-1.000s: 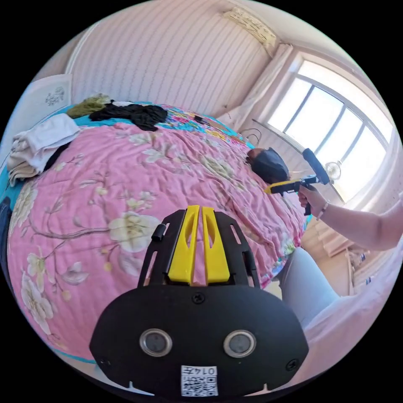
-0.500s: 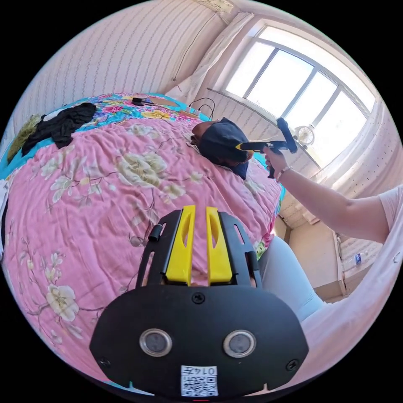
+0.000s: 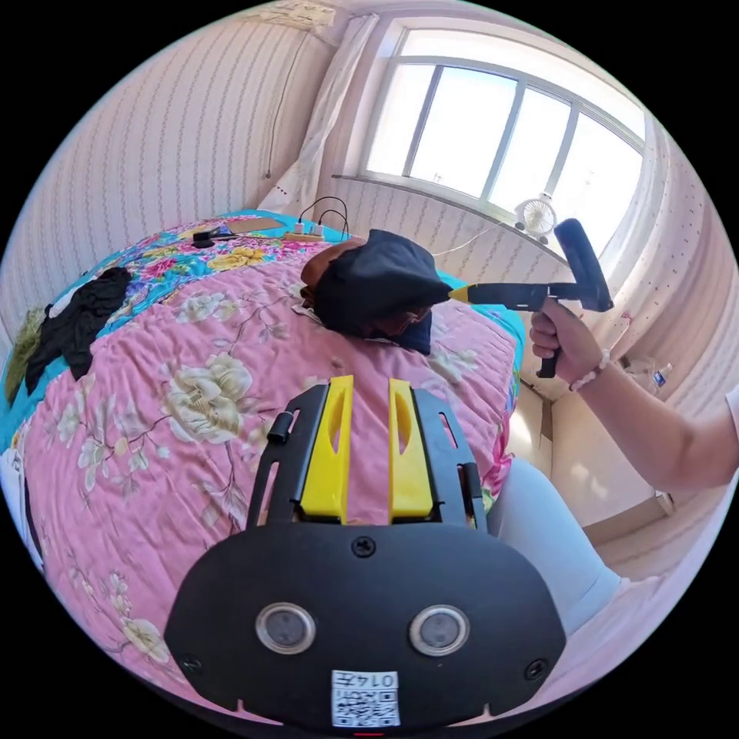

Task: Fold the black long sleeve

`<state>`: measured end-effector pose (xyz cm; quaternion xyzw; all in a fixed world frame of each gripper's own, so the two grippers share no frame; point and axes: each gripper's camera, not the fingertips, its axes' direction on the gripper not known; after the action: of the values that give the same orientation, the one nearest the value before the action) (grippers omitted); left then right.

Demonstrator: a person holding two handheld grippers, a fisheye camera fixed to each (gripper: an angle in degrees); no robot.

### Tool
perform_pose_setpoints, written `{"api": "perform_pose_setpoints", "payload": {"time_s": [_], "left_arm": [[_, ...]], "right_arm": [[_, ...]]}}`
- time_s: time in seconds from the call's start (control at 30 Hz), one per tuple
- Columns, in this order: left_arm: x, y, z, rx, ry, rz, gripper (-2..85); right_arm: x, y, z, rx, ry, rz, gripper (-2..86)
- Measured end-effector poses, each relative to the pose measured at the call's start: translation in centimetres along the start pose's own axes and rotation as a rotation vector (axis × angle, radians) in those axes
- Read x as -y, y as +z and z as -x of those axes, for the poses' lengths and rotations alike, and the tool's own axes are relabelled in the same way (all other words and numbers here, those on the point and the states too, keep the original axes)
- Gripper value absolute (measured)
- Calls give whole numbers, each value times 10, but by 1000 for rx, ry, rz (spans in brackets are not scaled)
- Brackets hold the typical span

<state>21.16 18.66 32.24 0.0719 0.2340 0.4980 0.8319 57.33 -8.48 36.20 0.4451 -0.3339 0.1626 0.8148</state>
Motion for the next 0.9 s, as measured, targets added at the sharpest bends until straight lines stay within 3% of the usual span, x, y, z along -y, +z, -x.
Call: {"api": "perform_pose_setpoints", "payload": {"time_s": [0.27, 0.4, 0.5, 0.63, 0.8, 0.9], "left_arm": [[-3, 12, -90, -85, 182, 34, 97], [-31, 77, -122, -100, 188, 266, 64], [-30, 96, -126, -126, 131, 308, 29], [-13, 102, -134, -118, 146, 370, -6], [-1, 74, -164, -126, 226, 260, -9], [0, 62, -199, -48, 342, 210, -10]], "right_arm": [[-86, -77, 65, 315, 36, 77, -4], [-131, -55, 52, 249, 167, 300, -3], [-146, -52, 38, 235, 254, 406, -2], [-145, -73, 29, 213, 303, 386, 1], [-96, -96, 34, 106, 240, 264, 36], [-52, -86, 41, 148, 208, 237, 70]]}}
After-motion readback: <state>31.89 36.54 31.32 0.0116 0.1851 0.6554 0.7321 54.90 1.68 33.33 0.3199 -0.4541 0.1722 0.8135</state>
